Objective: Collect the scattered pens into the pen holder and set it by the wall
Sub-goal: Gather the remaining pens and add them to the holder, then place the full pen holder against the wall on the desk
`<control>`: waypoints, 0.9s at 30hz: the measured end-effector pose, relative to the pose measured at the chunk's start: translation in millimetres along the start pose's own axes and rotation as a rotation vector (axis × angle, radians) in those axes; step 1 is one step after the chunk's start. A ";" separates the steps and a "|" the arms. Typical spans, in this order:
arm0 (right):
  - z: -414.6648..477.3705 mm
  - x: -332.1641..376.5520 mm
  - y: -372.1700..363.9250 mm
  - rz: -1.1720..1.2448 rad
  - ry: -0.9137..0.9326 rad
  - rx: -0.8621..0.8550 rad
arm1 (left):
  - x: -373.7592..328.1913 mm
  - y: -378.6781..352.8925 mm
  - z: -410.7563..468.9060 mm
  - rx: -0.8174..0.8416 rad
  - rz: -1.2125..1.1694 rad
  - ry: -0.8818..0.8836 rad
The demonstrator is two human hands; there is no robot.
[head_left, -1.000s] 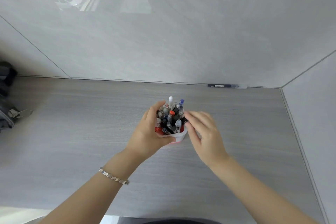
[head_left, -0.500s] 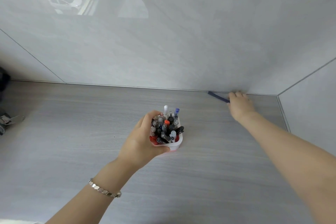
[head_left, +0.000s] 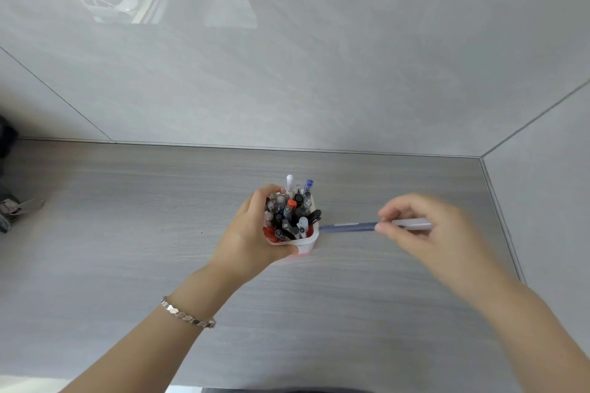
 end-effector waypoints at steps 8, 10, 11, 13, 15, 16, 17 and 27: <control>19.9 21.9 -57.7 -0.047 0.202 -0.107 | 0.9 -1.5 -3.6 -0.036 -0.053 -0.017; 22.7 21.5 -78.0 -0.058 0.249 -0.127 | 1.6 -3.1 -5.2 -0.046 -0.086 -0.015; 21.9 21.5 -88.0 -0.078 0.270 -0.117 | 1.6 -4.2 -6.5 -0.050 -0.109 -0.011; 17.2 18.2 -104.2 -0.140 0.311 -0.116 | 2.5 -6.4 -9.1 -0.068 -0.145 -0.009; 12.2 9.6 -109.0 -0.091 0.303 -0.174 | 2.4 -8.2 -11.5 -0.076 -0.139 0.001; 10.5 3.9 -107.4 -0.028 0.287 -0.228 | 1.5 -8.7 -12.2 -0.076 -0.125 0.005; 8.1 -0.5 -104.8 0.011 0.290 -0.294 | 0.6 -9.3 -12.4 -0.077 -0.109 0.010; 22.9 -29.2 -90.3 0.242 0.077 -0.111 | 0.8 -6.6 -13.0 -0.171 -0.131 0.085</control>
Point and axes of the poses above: each hand's wrist, its own z-axis towards the middle knuckle, its own y-axis out of the back of the hand, x = y × z, the point moved 4 cm from there along z, towards the middle knuckle, and after that the axes turned 1 degree about -x, right-handed, at the moved point
